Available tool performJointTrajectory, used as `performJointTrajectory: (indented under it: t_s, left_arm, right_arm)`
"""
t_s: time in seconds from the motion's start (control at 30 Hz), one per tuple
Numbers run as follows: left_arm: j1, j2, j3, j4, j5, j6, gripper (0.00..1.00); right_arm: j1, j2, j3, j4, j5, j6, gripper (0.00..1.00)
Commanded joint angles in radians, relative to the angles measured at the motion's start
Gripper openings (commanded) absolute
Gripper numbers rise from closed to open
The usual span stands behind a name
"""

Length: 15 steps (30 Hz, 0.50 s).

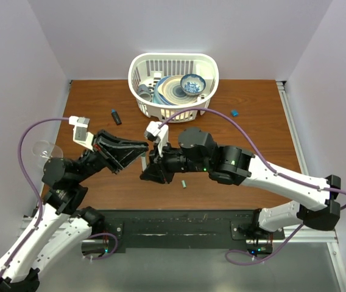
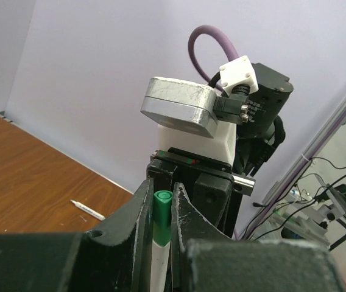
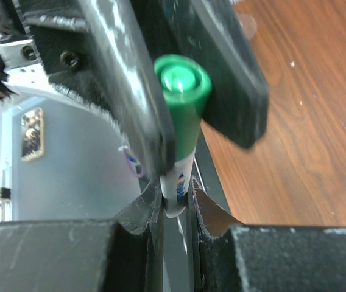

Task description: Insert the pens into the pen caps

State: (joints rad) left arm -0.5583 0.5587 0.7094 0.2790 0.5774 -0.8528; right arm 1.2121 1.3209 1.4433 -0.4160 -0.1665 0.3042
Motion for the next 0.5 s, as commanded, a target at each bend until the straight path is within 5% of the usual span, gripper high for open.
performJointTrajectory:
  t_s: [0.0, 0.27, 0.47]
  left_arm:
    - [-0.055, 0.004, -0.139, -0.420, 0.323, 0.008, 0.00]
    - [-0.055, 0.047, -0.034, -0.638, 0.257, 0.168, 0.00]
    - [-0.055, 0.001, -0.082, -0.513, 0.254, 0.080, 0.00]
  right_arm:
    - [-0.075, -0.045, 0.273, 0.510, 0.197, -0.062, 0.00]
    - [-0.123, -0.031, 0.319, 0.513, 0.177, -0.053, 0.00]
    - [-0.174, -0.084, 0.249, 0.585, 0.096, 0.012, 0.00]
